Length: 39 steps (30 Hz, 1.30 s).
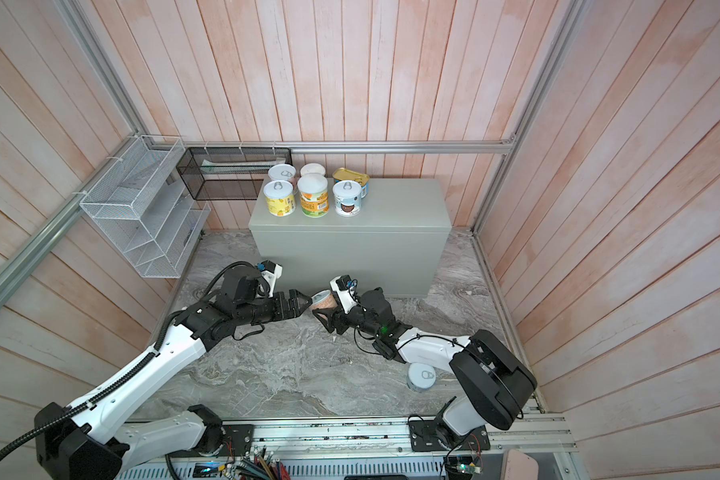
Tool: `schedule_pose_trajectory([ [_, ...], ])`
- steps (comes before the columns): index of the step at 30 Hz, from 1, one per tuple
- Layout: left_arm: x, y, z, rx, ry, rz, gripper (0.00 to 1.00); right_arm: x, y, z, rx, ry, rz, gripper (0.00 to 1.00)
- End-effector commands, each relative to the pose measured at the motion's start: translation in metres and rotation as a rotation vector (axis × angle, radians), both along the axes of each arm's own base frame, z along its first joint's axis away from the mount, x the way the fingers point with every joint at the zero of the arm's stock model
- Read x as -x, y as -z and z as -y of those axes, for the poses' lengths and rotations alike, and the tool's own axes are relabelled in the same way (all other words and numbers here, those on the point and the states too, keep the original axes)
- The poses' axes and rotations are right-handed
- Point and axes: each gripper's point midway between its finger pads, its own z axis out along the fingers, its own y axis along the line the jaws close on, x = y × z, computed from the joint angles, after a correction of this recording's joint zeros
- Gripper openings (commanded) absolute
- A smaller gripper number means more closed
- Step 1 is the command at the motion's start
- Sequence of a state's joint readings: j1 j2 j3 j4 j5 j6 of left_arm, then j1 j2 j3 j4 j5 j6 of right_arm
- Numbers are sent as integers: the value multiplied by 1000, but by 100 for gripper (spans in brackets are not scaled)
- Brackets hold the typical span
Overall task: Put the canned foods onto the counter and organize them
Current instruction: 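Open the left gripper and draw it back while the right gripper holds the can, then raise the orange can with the right gripper up over the cabinet top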
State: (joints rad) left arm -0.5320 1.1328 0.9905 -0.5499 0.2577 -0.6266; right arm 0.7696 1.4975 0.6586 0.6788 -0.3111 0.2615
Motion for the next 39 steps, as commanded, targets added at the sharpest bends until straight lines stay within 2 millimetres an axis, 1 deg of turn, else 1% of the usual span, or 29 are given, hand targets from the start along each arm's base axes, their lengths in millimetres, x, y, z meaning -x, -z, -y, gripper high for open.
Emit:
schedule_pose_trajectory([
  [1, 1, 2, -19, -28, -68, 15, 100, -7, -56, -3, -98, 11, 107, 61],
  [4, 4, -1, -33, -42, -110, 45, 100, -11, -60, -1, -90, 36, 106, 61],
  [8, 8, -1, -46, -54, -151, 77, 100, -10, -70, 5, -92, 59, 127, 61],
  [12, 10, -2, -53, -68, -164, 102, 100, -11, -82, 14, -92, 102, 141, 61],
  [16, 11, 1, -58, -84, -175, 116, 100, -16, -87, 26, -71, 170, 156, 61],
  [18, 13, 3, -60, -83, -180, 124, 100, -16, -90, 31, -61, 185, 162, 61],
  [23, 15, 8, -62, -59, -191, 147, 100, -11, -103, 43, -48, 208, 190, 61],
  [27, 10, 11, -61, -47, -203, 163, 100, -9, -111, 52, -48, 242, 191, 61],
  [31, 5, 13, -56, -44, -187, 170, 100, -5, -121, 61, -68, 265, 197, 61],
  [35, -1, 16, -53, -32, -194, 185, 100, -1, -145, 73, -100, 291, 228, 62],
  [39, -7, 15, -49, -4, -199, 209, 100, -4, -170, 83, -123, 300, 223, 62],
])
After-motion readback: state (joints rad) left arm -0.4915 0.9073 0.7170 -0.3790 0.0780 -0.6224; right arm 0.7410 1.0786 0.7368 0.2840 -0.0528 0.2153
